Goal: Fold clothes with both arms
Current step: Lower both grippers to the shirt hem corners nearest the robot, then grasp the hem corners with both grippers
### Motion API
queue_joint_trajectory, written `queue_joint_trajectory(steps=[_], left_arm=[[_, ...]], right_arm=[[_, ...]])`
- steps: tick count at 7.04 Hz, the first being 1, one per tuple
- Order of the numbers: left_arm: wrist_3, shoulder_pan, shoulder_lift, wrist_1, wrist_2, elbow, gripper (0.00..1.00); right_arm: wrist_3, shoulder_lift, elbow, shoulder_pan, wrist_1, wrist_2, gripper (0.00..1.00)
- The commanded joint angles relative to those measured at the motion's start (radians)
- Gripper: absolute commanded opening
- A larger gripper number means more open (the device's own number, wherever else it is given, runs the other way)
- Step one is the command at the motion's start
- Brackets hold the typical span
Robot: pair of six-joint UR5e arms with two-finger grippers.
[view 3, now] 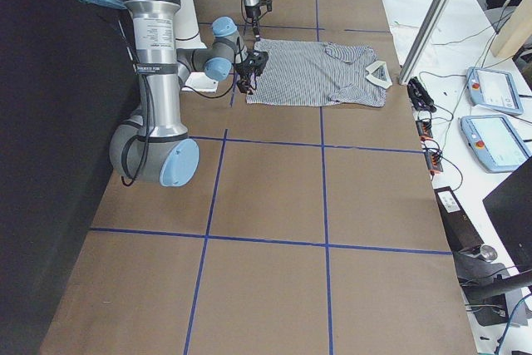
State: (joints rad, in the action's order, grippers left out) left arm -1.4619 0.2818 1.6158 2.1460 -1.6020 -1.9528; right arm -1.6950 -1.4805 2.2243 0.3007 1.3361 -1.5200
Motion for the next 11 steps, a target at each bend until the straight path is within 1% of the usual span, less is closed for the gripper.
queue_joint_trajectory(steps=[1, 2, 3, 4, 5, 6, 7, 8, 10, 11], left_arm=[[0.000, 0.000, -0.001, -0.002, 0.007, 0.003, 0.09], [0.002, 0.000, -0.001, -0.002, 0.005, 0.003, 0.00], [0.005, -0.001, -0.002, -0.005, 0.007, 0.003, 0.00], [0.009, -0.003, 0.001, -0.012, 0.007, 0.002, 0.00], [0.009, -0.007, 0.006, -0.012, 0.005, -0.005, 0.00], [0.009, -0.007, 0.010, -0.012, 0.004, -0.008, 0.00], [0.008, -0.007, 0.013, -0.012, 0.004, -0.011, 0.00], [0.009, -0.007, 0.025, -0.012, 0.002, -0.011, 0.00], [0.008, -0.007, 0.033, -0.012, -0.001, -0.014, 0.00], [0.008, -0.007, 0.033, -0.012, -0.001, -0.015, 0.00]], right_arm=[[0.000, 0.000, 0.000, 0.000, 0.000, 0.000, 0.96], [0.000, 0.000, 0.000, -0.002, 0.000, 0.001, 0.96], [-0.002, 0.000, 0.000, -0.002, 0.000, 0.003, 0.96], [-0.041, 0.008, -0.008, -0.024, 0.003, 0.030, 0.87], [-0.119, 0.018, -0.038, -0.052, 0.018, 0.050, 0.68], [-0.127, 0.064, -0.063, -0.063, 0.069, 0.054, 0.63], [-0.129, 0.130, -0.077, -0.072, 0.156, 0.055, 0.63], [-0.130, 0.165, -0.119, -0.096, 0.204, 0.090, 0.63], [-0.130, 0.206, -0.184, -0.109, 0.202, 0.106, 0.63], [-0.130, 0.206, -0.196, -0.113, 0.201, 0.106, 0.63]])
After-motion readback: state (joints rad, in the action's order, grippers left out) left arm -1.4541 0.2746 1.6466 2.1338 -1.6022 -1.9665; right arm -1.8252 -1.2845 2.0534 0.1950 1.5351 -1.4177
